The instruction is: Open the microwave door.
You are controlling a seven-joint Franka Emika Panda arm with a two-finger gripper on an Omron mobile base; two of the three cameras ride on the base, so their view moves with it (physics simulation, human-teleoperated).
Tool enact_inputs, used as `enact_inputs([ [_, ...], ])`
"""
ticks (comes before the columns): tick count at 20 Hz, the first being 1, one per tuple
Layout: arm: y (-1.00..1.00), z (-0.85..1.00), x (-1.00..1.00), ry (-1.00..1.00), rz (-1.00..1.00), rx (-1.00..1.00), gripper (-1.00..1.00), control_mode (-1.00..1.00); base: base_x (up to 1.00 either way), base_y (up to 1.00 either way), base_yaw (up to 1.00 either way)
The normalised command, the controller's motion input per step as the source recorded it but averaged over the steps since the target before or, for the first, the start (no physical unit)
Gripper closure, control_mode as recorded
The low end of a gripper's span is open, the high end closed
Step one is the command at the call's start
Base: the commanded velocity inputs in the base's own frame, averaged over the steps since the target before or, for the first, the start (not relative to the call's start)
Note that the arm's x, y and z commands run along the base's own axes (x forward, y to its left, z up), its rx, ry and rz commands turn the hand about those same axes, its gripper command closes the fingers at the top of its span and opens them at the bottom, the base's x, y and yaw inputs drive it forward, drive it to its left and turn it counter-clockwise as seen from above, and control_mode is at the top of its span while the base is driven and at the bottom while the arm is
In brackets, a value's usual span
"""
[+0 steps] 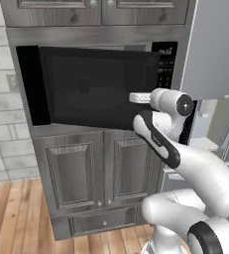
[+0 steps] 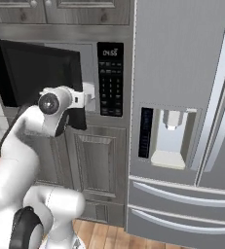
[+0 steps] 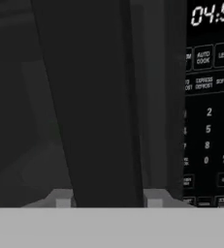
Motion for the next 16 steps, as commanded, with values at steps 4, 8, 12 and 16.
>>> enact_inputs([
  [4,0.6,0.96,-0.96,-0.02,-0.02,-0.03,1.0,-1.0,0.0,0.0,0.0],
  [8,0.72,0.91,-0.97,-0.03,-0.05,-0.06,1.0,-1.0,0.0,0.0,0.0],
  [12,0.88,0.92,-0.92,-0.02,-0.07,-0.11,1.0,-1.0,0.0,0.0,0.0],
  [16,0.99,0.86,-0.77,0.0,-0.12,-0.19,-1.0,-1.0,0.0,0.0,0.0],
])
